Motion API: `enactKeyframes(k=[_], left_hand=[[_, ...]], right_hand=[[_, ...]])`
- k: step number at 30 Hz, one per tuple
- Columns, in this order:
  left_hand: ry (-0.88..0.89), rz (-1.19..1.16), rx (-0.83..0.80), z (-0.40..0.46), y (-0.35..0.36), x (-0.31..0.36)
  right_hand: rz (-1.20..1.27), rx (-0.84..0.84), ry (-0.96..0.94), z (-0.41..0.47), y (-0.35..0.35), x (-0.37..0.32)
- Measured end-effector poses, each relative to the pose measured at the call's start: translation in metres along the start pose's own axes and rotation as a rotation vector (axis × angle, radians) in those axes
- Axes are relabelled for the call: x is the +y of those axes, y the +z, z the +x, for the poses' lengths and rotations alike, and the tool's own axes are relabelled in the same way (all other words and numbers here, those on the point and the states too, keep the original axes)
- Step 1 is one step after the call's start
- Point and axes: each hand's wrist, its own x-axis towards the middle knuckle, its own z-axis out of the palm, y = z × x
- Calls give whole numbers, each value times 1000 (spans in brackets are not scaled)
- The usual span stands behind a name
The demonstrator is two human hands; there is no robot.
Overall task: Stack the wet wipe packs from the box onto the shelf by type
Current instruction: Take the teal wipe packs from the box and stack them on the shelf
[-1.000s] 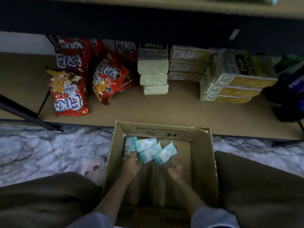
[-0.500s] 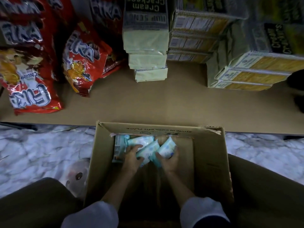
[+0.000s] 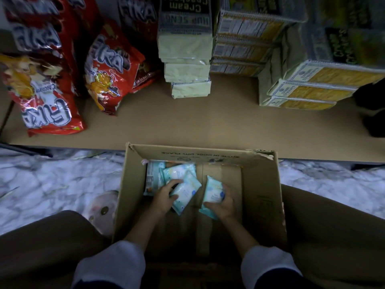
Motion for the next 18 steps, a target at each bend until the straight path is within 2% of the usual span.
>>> enactKeyframes(k=[8, 14, 18], left_hand=[[112, -16, 27, -52, -24, 67], [279, -75, 157, -114, -51, 144], [411, -26, 263, -154, -75, 191]], right_hand=[[39, 36, -232, -62, -34, -36], [22, 107, -459, -132, -71, -76], [76, 173, -606, -182, -103, -111]])
